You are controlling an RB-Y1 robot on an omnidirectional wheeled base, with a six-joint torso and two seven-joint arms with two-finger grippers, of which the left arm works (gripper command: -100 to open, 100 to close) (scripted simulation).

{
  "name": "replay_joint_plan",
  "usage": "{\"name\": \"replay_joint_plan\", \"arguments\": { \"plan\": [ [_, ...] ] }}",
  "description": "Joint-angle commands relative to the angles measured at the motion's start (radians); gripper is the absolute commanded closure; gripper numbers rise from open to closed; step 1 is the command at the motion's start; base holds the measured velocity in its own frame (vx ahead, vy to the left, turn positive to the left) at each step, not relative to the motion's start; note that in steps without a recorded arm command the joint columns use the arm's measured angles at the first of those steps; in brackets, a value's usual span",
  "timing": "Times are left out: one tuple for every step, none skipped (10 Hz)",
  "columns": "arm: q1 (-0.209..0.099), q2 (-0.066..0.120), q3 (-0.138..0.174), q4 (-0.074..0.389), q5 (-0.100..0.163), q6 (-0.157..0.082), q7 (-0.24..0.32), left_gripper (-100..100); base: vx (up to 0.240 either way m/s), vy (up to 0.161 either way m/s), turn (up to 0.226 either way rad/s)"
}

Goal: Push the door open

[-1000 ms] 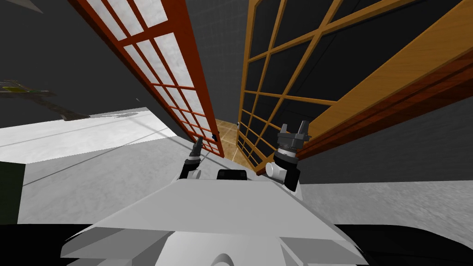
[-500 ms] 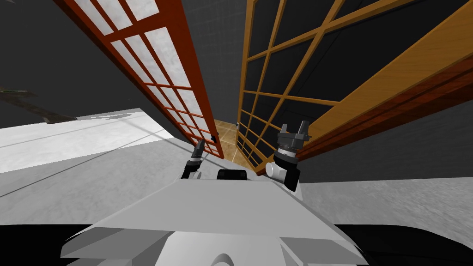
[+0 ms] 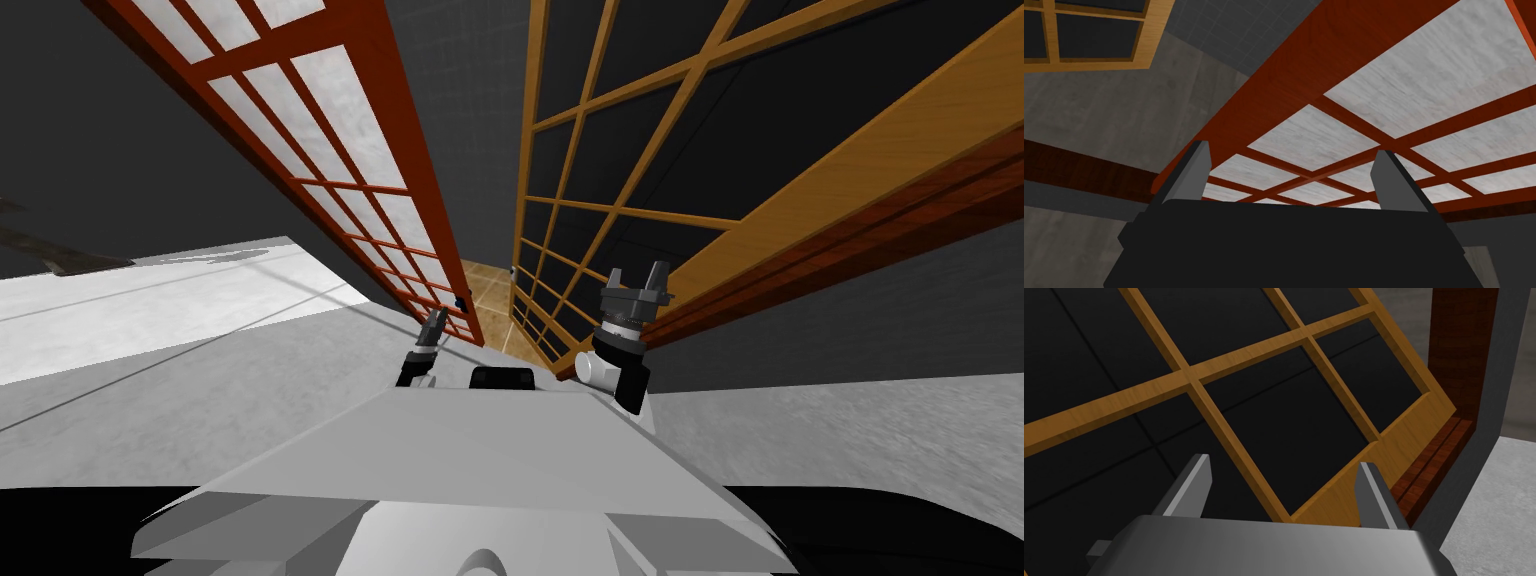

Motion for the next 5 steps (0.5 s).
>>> {"name": "replay_joint_plan", "arguments": {
  "plan": [
    [0.000,0.004,-0.005,0.021,0.001,-0.007,-0.030,-100,0.029,0.039,-0.052],
    [-0.003,0.009,-0.010,0.044,0.002,-0.015,-0.054,-100,0.032,0.037,-0.078],
    [-0.004,0.012,-0.012,0.056,0.002,-0.019,-0.066,-100,0.028,0.034,-0.056],
    [-0.006,0.017,-0.016,0.080,0.003,-0.028,-0.091,-100,0.027,0.039,-0.063],
    [-0.007,0.019,-0.018,0.092,0.003,-0.032,-0.103,-100,0.025,0.039,-0.053]
  ]
}}
